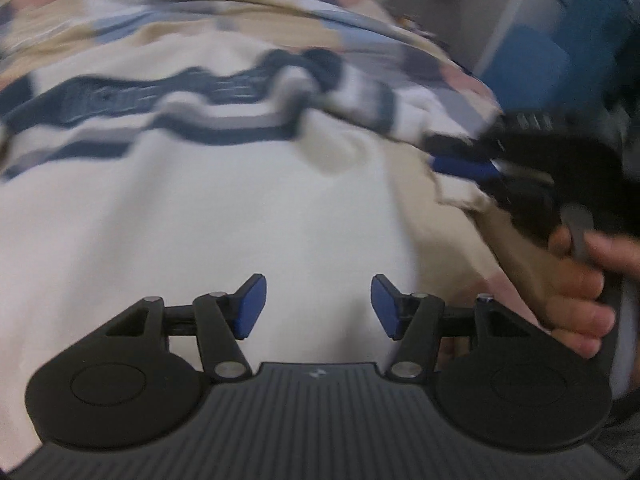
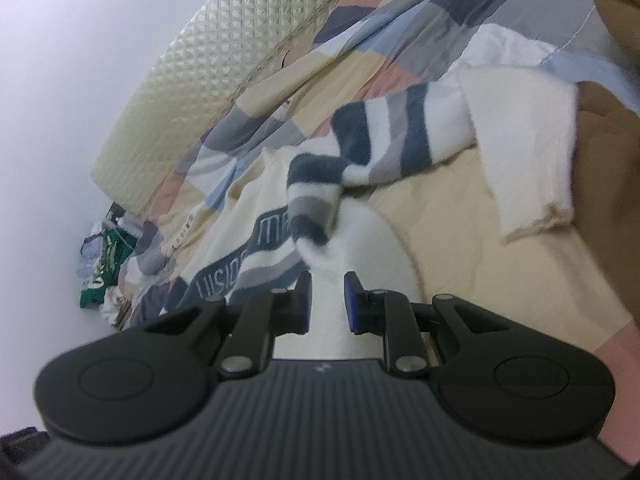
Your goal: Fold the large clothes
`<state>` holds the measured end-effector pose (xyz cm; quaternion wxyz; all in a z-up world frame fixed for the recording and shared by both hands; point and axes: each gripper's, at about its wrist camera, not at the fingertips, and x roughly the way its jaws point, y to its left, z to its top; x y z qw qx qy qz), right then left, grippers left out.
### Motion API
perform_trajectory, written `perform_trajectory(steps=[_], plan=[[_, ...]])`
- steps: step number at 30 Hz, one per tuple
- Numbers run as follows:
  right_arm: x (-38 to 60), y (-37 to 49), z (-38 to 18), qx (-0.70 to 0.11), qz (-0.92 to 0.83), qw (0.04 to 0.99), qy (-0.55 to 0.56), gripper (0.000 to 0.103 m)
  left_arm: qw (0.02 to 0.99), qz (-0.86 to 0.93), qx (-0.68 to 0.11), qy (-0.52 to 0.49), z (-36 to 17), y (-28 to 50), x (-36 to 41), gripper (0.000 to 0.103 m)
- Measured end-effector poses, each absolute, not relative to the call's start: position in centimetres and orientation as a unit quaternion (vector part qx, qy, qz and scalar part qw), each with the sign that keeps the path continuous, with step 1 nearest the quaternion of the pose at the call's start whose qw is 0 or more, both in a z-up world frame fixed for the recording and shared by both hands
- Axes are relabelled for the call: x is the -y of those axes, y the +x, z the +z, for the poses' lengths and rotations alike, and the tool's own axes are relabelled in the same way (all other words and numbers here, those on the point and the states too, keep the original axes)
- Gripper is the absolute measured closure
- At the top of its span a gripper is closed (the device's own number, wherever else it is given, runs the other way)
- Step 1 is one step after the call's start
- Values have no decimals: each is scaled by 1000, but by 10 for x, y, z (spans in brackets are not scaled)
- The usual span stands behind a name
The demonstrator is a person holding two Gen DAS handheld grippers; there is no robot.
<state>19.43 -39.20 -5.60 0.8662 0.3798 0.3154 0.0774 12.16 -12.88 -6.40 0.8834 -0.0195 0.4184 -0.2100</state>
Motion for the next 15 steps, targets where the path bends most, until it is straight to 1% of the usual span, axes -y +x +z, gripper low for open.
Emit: perform_trajectory(steps=[5,6,7,8,9,10,12,15], plan=[[399,196,-59,-312,67,865,388,82,880,-224,-414,61,-97,125,169,39],[399,197,-60,-312,65,864,388,82,881,-221,-413,72,-102,124,173,42],[399,197,-61,-313,64,864,388,82,883,-215,-410,79,-105,123,172,52],[399,198,-62,-314,64,864,388,82,883,-211,-411,87,-109,123,171,60],[399,198,-63,-315,64,863,389,82,883,-209,-412,87,-110,123,170,72],[399,198,-63,-316,65,862,390,82,884,-207,-412,79,-110,127,165,80],[399,199,-64,-316,67,861,393,82,886,-209,-409,56,-103,129,151,86],[398,200,-66,-319,72,858,396,81,892,-210,-401,-8,-86,138,120,88]])
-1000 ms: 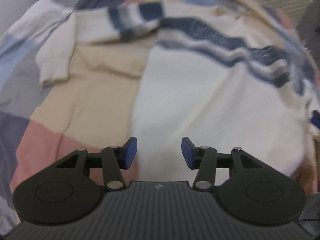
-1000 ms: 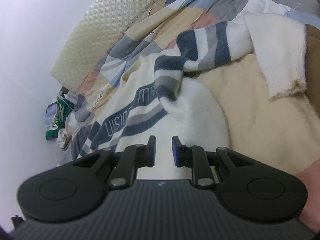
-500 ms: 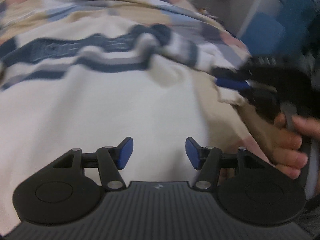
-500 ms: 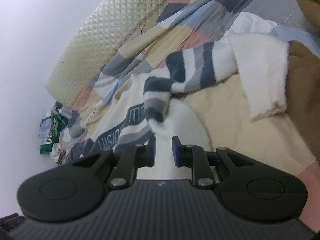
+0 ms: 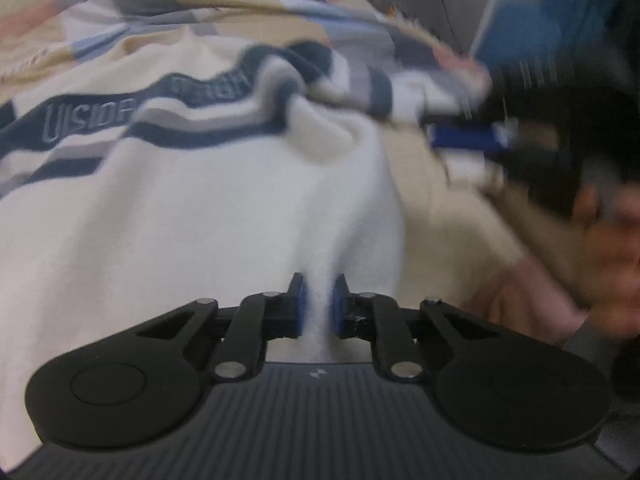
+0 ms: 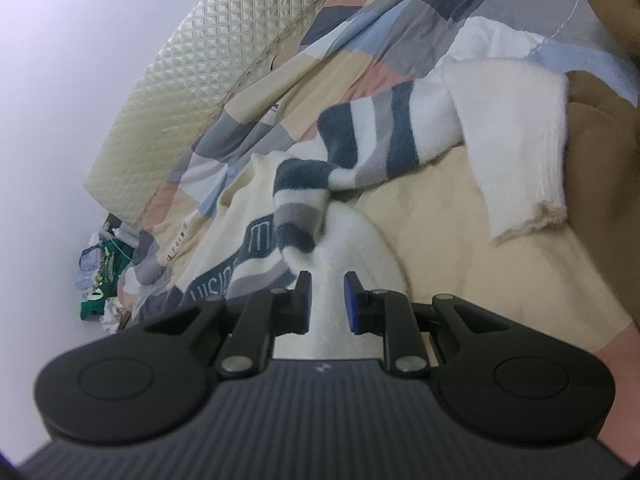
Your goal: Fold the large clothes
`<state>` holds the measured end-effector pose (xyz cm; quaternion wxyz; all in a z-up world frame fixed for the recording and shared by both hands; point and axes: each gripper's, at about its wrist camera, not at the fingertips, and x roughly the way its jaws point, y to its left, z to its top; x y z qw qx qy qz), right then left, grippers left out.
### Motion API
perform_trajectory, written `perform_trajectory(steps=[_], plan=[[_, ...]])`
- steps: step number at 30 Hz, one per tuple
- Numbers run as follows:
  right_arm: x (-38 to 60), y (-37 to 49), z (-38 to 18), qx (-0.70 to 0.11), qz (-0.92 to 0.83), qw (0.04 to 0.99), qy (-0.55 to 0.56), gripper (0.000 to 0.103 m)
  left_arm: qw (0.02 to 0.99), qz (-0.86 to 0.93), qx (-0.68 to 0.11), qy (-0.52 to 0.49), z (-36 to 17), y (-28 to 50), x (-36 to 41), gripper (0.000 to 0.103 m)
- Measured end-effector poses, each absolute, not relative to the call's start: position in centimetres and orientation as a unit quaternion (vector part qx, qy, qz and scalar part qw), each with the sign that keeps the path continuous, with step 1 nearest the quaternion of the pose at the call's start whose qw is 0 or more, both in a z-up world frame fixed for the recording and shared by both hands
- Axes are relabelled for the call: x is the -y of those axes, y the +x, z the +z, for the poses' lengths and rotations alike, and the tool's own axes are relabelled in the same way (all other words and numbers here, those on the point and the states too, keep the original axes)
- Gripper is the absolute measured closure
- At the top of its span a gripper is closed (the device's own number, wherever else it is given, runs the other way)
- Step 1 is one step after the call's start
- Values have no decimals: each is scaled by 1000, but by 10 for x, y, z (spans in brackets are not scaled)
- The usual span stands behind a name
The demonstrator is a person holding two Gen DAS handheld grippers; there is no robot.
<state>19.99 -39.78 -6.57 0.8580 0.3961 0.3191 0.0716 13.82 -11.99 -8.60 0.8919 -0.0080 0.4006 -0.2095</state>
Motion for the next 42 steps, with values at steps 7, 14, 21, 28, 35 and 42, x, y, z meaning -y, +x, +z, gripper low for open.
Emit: perform_trajectory(steps=[7,14,21,28,35,42], plan=[[381,206,-73,-335,126,836,416,50,892,-171,-381,-174,-77,164,26,89],[346,215,-96,-388,185,789,440,50,861,-117,-386,-311,-111,185,-36,89],[293,230,-108,-399,279,751,446,51,846,-119,-388,-346,-120,188,-44,88],[265,256,-125,-407,286,744,447,57,845,-114,-382,-355,-117,180,-46,84],[259,238,-97,-388,306,778,387,86,850,-131,-356,-365,-103,172,-49,63],[302,179,-34,-346,233,839,350,88,863,-168,-336,-339,-85,156,-37,56]])
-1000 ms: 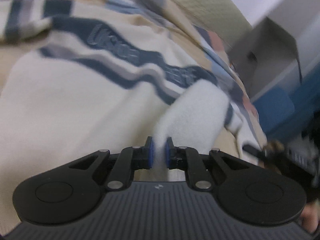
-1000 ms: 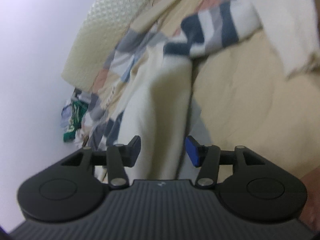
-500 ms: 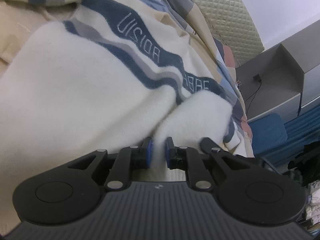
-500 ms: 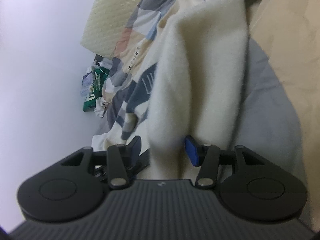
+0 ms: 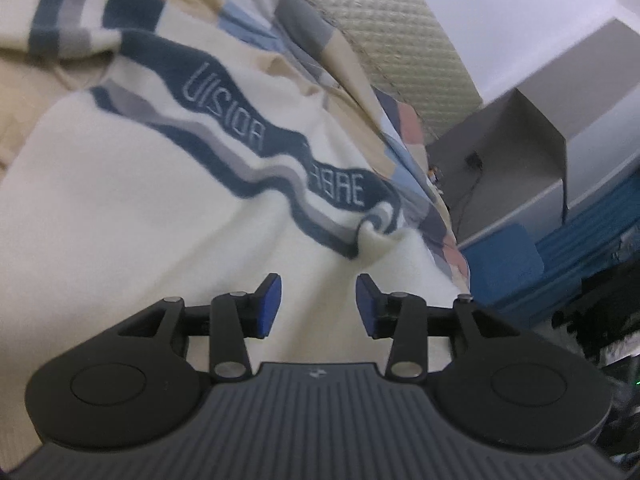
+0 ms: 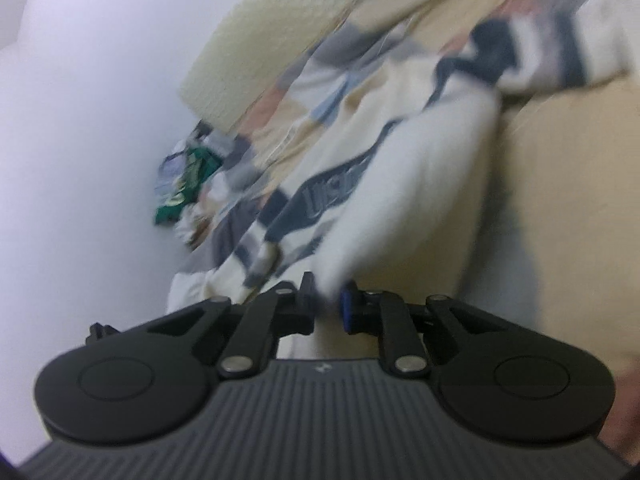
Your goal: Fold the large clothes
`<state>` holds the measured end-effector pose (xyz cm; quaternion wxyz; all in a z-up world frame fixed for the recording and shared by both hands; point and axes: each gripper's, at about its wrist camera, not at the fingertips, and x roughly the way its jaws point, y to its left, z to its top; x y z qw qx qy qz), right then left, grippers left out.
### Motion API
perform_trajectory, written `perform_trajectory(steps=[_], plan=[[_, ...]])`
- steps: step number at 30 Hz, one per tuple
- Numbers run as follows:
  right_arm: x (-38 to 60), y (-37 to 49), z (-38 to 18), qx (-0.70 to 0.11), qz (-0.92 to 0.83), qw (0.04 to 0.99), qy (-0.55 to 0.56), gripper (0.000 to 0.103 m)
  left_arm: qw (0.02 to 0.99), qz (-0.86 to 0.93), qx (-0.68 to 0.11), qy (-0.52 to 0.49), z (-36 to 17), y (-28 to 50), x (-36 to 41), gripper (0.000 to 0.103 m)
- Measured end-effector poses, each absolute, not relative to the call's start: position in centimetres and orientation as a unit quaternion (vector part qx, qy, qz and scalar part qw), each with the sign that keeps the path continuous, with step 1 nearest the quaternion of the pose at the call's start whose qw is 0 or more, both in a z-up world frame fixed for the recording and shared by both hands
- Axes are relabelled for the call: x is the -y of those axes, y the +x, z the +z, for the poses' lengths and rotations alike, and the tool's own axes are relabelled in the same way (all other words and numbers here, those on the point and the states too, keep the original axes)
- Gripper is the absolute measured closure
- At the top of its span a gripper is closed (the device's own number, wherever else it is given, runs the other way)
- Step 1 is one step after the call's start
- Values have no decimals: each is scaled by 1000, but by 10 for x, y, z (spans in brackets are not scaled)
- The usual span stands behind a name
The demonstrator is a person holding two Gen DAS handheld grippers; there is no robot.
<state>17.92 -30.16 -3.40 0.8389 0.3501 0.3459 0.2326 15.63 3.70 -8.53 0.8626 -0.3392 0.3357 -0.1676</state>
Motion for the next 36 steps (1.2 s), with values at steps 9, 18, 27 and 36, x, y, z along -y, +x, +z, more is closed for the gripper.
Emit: perform_trajectory(steps=[9,18,27,36], plan=[[354,146,-45,-441,73,844,294,89,868,-156,-409,-235,-103,149,6,56],[369,128,-53,-434,17,844,313,85,871,-128,-447,-159,-115,145,21,56],[349,144,-20,-361,36,900,241,48,904,-81,-400,-124,-82,152,-4,54],[305,225,-27,-375,120,895,208,50,920,-30,-378,-100,-74,183,-38,49]])
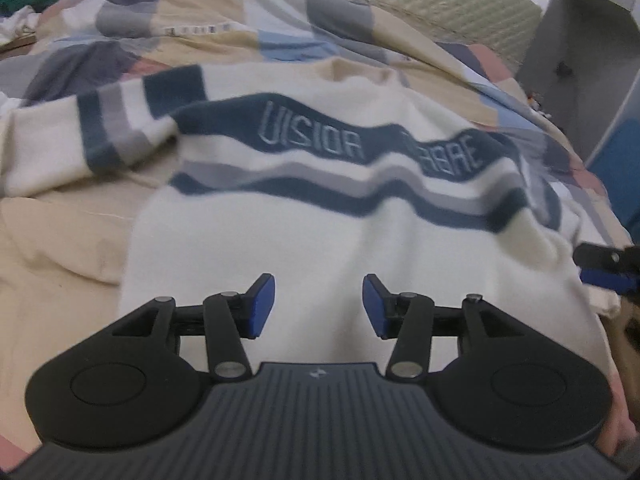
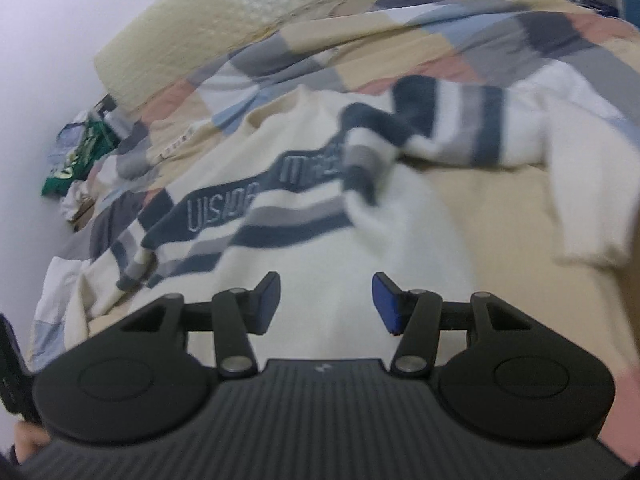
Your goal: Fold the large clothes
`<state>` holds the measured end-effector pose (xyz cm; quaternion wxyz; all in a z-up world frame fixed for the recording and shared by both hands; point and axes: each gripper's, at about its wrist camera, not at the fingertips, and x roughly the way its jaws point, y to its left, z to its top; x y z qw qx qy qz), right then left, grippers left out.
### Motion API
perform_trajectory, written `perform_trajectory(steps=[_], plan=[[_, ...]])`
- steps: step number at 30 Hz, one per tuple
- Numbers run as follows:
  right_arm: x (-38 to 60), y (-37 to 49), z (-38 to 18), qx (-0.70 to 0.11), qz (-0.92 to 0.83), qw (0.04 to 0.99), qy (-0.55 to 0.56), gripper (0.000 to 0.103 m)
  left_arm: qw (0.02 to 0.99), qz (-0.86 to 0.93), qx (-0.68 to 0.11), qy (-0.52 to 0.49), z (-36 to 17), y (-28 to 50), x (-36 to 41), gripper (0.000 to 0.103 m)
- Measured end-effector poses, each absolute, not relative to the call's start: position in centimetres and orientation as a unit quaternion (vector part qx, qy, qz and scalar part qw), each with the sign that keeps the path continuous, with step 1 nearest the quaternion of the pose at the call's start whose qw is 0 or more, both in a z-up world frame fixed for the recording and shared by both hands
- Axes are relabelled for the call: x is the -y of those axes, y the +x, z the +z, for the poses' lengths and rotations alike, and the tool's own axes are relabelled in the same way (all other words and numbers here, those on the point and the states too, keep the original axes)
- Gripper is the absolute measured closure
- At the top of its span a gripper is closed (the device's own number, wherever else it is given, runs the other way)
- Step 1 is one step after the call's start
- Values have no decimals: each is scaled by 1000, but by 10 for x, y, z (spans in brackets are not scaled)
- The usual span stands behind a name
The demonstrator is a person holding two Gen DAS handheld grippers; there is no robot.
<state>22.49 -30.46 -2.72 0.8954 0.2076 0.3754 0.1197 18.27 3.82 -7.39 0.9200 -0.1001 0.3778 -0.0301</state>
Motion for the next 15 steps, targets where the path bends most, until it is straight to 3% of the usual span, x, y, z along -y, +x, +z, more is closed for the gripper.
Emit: perform_trajectory(steps=[5,11,15], plan=[[287,254,-54,-358,139,910,158,51,923,-30,-368,-107,-79,190,-38,48],[281,268,-101,-434,108,875,183,52,919,-26,-381,-100,-98,202,-22,48],[303,267,-92,-417,106,865,257,51,908,-18,-400,-121,-111,206,-24,43]])
